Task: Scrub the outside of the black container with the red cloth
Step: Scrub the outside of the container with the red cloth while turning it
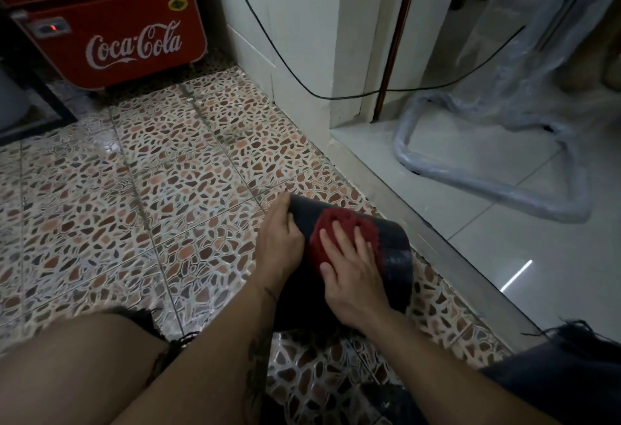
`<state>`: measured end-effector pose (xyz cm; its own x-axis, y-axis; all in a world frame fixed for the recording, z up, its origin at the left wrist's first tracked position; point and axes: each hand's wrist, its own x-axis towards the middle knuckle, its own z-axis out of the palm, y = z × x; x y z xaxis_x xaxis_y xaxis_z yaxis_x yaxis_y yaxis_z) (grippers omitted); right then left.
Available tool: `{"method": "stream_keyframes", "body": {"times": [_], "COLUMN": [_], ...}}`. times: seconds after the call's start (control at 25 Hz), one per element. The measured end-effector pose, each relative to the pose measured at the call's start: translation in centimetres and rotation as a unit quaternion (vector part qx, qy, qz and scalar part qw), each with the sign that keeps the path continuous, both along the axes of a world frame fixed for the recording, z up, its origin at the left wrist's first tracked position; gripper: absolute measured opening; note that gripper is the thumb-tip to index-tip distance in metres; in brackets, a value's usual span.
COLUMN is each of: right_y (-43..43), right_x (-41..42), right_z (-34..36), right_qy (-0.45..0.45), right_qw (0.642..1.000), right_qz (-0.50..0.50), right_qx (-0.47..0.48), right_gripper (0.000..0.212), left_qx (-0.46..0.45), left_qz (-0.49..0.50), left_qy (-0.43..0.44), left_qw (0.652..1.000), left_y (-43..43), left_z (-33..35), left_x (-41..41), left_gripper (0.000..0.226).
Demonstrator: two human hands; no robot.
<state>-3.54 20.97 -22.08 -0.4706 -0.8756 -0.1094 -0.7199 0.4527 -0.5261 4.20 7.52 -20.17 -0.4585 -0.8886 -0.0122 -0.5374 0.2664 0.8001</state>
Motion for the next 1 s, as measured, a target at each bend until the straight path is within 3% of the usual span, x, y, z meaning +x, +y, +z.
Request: {"method": "stream_keyframes", "body": {"times": [0.12, 0.4, 0.48, 0.68, 0.84, 1.0], "right_y": [-2.7, -10.7, -10.0, -1.0, 0.3, -3.0], "right_x": [-2.3, -8.0, -7.4, 0.0, -0.1, -2.9], "right_z": [-0.3, -0.6, -0.4, -1.7, -2.4, -1.6], "right_qy": [0.021, -0.007, 0.015, 0.064, 0.083, 0.059], "right_qw": [1.0, 0.982, 0.985, 0.998, 0.996, 0.995], "right_qz": [-0.015, -0.074, -0.074, -0.001, 0.011, -0.057], "right_qx": [0.011, 0.174, 0.157, -0.018, -0.002, 0.054], "right_gripper": [0.064, 0.057, 0.058, 0.065, 0.068, 0.063], "left_qx": [0.001, 0.029, 0.036, 0.064, 0.079, 0.077], "left_qz": [-0.01, 0.022, 0.029, 0.041, 0.038, 0.03], "left_qy": [-0.025, -0.015, -0.023, -0.042, -0.025, -0.003], "left_qw": [1.0, 0.999, 0.999, 0.996, 0.996, 0.997], "left_y": [-1.5, -2.6, -2.9, -3.5, -3.8, -3.7], "left_z": [0.0, -0.4, -0.2, 0.2, 0.3, -0.1], "left_x": [-0.9, -2.2, -2.7, -3.6, -3.7, -3.4], "left_gripper": [0.05, 0.051, 0.051, 0.051, 0.048, 0.05]}}
